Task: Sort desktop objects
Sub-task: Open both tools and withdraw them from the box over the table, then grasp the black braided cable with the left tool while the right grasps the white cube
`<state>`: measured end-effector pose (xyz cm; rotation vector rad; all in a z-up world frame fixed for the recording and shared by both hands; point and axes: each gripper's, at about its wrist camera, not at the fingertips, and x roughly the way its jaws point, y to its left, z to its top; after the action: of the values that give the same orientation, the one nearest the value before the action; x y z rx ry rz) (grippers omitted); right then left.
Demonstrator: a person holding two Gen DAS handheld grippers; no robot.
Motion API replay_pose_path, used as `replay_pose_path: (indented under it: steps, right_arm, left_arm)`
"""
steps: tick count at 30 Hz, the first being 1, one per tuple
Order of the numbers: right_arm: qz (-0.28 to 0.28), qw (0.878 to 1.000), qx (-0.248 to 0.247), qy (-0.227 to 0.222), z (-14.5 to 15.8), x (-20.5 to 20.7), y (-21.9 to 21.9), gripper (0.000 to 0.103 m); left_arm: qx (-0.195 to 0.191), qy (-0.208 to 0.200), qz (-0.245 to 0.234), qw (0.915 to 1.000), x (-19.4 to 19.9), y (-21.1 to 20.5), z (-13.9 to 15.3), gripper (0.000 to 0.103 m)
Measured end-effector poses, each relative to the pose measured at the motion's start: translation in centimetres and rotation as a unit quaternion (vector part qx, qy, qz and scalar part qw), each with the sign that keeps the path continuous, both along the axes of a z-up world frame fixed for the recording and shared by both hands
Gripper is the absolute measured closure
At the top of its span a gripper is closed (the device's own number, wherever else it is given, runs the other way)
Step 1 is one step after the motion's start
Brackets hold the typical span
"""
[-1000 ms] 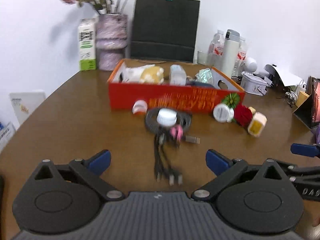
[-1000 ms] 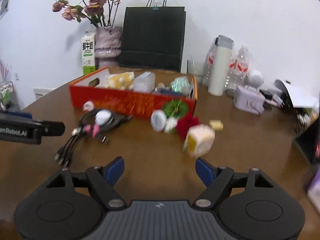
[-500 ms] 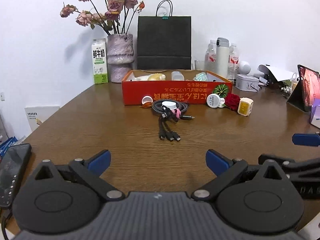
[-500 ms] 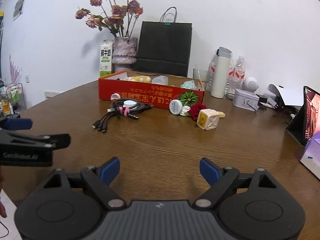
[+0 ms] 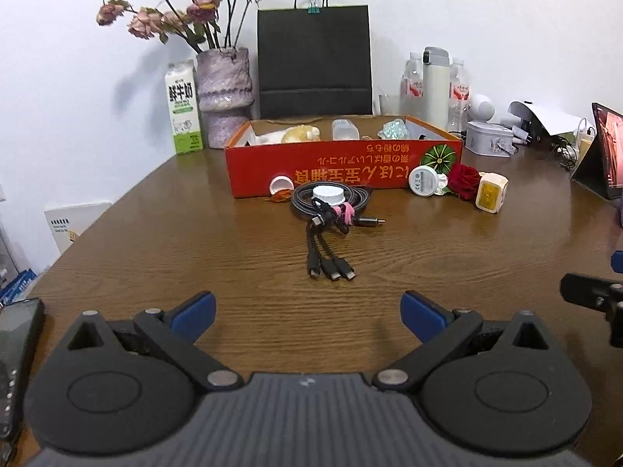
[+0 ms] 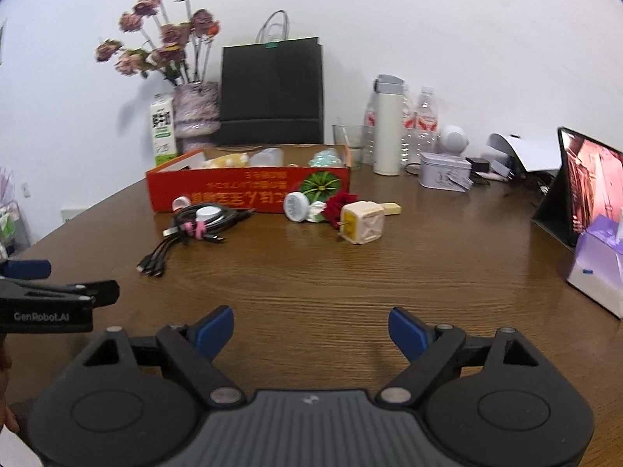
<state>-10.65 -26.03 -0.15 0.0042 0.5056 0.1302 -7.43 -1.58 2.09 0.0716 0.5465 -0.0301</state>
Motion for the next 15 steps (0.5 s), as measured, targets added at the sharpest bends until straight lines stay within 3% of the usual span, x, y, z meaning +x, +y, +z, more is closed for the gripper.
replay_pose_path:
  steps: [11, 15]
  right_arm:
    - [-0.034, 0.999, -0.003, -0.001, 0.8, 3.1, -3.5, 0.018]
    - [-0.015, 1.0, 0.022, 0.017, 1.0, 6.9, -4.3, 0.023]
  left_arm:
    - [-0.004, 0.048, -0.03, 0.9984, 4.4, -1.2, -0.6, 0.0]
    - [0.02, 0.027, -0.062, 0.9975, 6.1, -1.7, -0.4, 0.0]
